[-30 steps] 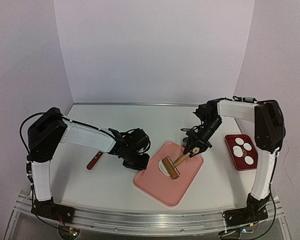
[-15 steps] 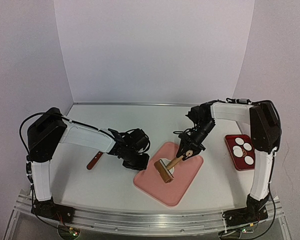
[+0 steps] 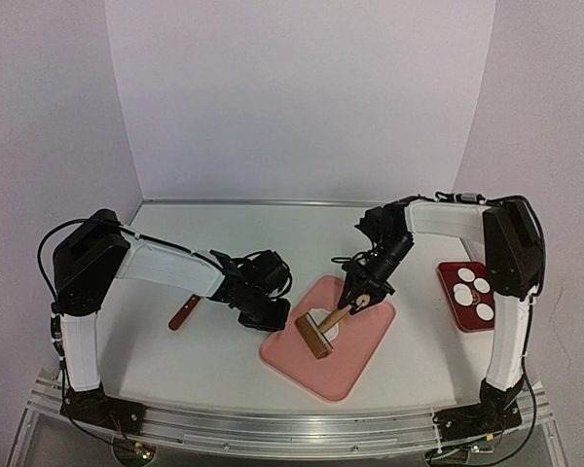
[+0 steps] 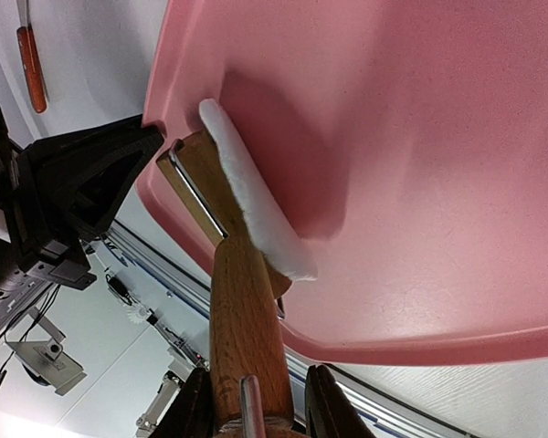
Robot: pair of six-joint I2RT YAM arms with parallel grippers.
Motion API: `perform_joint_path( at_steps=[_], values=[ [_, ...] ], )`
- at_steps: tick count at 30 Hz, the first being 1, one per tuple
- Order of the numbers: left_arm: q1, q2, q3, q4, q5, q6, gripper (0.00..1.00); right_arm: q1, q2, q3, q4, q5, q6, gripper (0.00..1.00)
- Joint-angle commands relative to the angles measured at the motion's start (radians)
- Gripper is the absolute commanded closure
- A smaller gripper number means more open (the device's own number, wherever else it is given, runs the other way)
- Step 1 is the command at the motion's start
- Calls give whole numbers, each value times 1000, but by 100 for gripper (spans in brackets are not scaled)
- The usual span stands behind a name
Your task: Roll out the dumpling wrappers from the dough
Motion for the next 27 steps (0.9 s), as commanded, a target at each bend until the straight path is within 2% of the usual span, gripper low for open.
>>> perform_joint_path(
  at_steps=[1, 7, 17, 21, 27],
  values=[
    [24, 22, -57, -108, -83, -47, 100, 35, 114, -84, -55, 535, 64, 100],
    [24, 17, -62, -107, -83, -53, 100, 49, 39, -105, -60, 469, 46, 100],
    [23, 7, -72, -139, -92, -90, 100, 70, -228, -134, -176, 198, -66, 100],
    [0, -9, -73, -166, -81, -118, 100, 69, -298, -64, -182, 117, -29, 100],
    [-86, -39, -91, -144, 9, -154, 100, 67, -283, 102, -180, 170, 45, 100]
  ],
)
